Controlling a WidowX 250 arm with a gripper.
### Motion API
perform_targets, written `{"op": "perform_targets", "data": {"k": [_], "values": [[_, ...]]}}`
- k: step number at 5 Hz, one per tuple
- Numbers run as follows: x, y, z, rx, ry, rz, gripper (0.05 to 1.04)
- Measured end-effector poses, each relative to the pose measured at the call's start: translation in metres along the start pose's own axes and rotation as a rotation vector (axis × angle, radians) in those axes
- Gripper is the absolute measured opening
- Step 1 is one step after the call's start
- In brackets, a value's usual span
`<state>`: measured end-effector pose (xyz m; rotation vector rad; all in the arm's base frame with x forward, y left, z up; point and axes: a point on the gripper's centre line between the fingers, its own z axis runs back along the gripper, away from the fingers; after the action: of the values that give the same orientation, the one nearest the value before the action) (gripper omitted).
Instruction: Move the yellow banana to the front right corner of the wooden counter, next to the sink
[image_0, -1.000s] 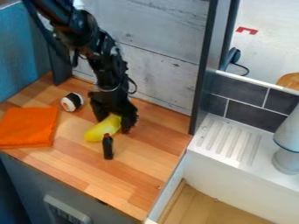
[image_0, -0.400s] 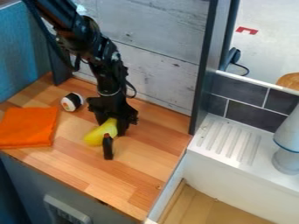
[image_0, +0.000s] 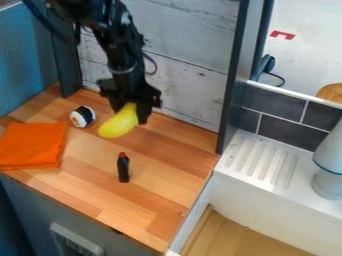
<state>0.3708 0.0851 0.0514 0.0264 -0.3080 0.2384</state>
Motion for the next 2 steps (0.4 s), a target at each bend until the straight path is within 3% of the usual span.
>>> {"op": "perform_targets", "data": {"k": [1, 2], "values": [[-0.002, 0.016, 0.031, 0.011, -0.06, 0.171, 0.598], [-0.016, 0.048, 0.03, 0.046, -0.056, 0.348, 0.598]]}}
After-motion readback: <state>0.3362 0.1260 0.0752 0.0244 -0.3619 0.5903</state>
